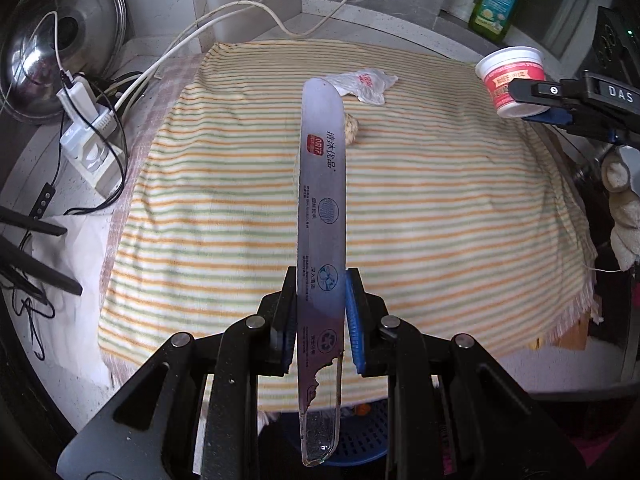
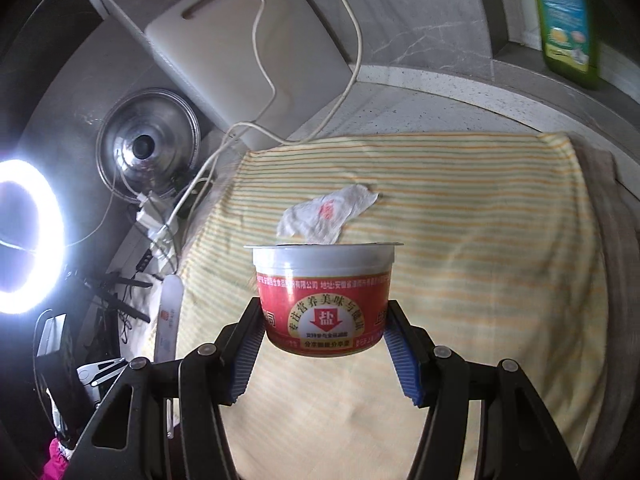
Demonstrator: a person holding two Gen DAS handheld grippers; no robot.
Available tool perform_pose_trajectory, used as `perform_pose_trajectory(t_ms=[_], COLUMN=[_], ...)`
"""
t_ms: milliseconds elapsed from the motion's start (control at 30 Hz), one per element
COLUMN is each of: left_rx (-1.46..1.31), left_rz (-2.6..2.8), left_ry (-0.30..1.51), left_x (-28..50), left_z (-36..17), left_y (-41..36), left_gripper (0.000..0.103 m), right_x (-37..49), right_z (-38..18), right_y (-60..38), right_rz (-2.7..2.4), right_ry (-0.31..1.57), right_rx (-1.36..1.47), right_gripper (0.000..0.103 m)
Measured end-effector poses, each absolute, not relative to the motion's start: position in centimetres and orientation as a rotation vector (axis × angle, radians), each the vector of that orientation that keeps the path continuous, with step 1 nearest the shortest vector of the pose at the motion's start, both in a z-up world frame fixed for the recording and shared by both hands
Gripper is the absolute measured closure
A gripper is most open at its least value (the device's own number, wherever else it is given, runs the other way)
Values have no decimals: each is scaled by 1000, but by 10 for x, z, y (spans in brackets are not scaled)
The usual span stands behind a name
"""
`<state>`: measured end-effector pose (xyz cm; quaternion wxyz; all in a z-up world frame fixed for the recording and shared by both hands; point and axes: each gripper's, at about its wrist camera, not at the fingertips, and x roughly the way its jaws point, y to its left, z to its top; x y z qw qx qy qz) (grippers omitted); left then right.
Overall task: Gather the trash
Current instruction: 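Lift the package and cup and carry both down over the blue basket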
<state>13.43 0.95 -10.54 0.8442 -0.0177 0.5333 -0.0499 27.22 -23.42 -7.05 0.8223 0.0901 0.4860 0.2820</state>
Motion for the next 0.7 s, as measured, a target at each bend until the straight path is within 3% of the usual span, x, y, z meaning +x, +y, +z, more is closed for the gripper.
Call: perform_pose_trajectory(t_ms=[700], left_rx=[-117], left_rz=[-241], left_ry=[1118], left_x=[-30], left_z=[-126], left_y=[28], left_gripper=[82], right_x=[26], right_z=[-79], right_y=[-224], right_rz=[490], right_ry=[985], right_rx=[238], right_gripper=[42])
